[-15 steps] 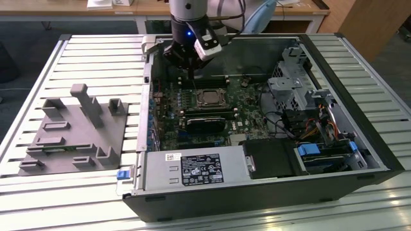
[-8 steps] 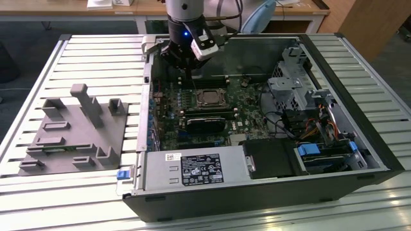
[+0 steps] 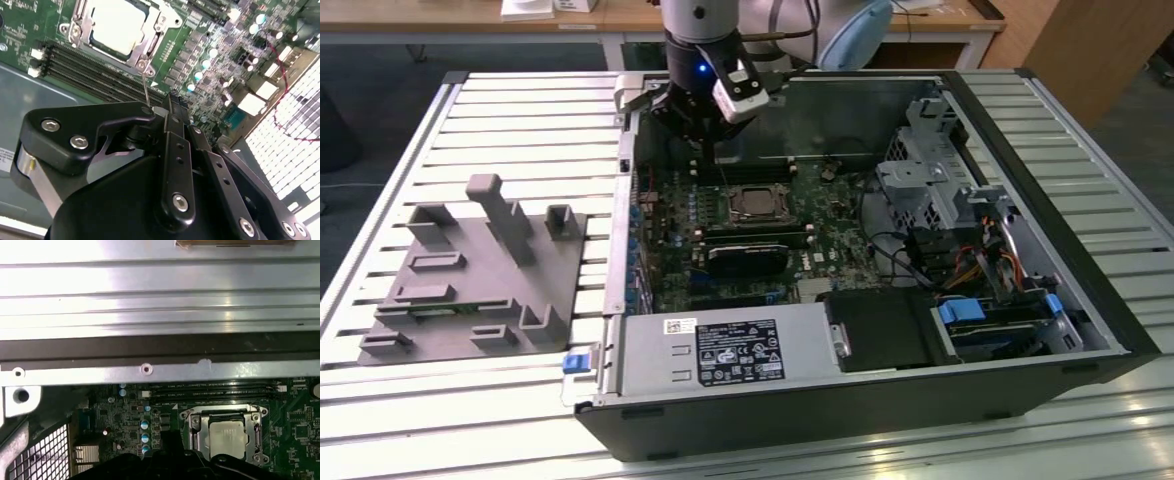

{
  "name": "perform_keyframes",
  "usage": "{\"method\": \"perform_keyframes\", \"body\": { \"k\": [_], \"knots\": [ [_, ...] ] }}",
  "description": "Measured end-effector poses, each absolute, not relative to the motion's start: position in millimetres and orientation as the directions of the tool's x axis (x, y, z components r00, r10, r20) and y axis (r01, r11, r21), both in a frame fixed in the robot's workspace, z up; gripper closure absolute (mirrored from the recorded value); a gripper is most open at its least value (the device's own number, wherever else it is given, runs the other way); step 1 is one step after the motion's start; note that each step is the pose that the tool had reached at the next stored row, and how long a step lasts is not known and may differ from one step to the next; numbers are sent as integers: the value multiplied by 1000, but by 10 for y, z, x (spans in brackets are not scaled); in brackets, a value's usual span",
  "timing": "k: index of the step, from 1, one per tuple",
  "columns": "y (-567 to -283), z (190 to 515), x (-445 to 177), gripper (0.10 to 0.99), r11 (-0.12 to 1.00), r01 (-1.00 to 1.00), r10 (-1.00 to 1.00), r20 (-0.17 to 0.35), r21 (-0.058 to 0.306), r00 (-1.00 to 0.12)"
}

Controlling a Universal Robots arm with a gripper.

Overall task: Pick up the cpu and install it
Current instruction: 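Install the first cpu locking lever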

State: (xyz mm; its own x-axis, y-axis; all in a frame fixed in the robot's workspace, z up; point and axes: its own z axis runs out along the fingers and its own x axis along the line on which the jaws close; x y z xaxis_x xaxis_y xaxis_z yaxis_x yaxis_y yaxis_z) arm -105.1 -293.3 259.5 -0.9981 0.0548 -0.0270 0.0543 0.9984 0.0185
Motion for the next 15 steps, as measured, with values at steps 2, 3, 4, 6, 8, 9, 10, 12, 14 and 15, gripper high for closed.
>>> {"method": "perform_keyframes", "body": {
  "k": [2, 3, 4, 6, 8, 9, 10, 12, 14, 15],
  "knots": [
    [-2892, 2590, -1051, 980, 998, 52, 53, -27, 19, -998],
    [-2874, 2587, -1051, 980, 999, 51, 52, -27, 19, -998],
    [-2866, 2586, -1051, 980, 999, 50, 51, -27, 18, -998],
    [-2861, 2583, -1042, 980, 999, 49, 50, -27, 19, -998],
    [-2861, 2581, -1009, 980, 999, 50, 50, -27, 19, -998],
    [-2861, 2581, -985, 980, 999, 49, 50, -27, 19, -998],
    [-2861, 2579, -958, 980, 999, 49, 50, -27, 19, -998],
    [-2859, 2574, -893, 980, 999, 49, 49, -27, 19, -998],
    [-2857, 2567, -819, 980, 999, 48, 48, -27, 19, -998],
    [-2857, 2562, -775, 980, 999, 48, 48, -27, 19, -998]
  ]
}}
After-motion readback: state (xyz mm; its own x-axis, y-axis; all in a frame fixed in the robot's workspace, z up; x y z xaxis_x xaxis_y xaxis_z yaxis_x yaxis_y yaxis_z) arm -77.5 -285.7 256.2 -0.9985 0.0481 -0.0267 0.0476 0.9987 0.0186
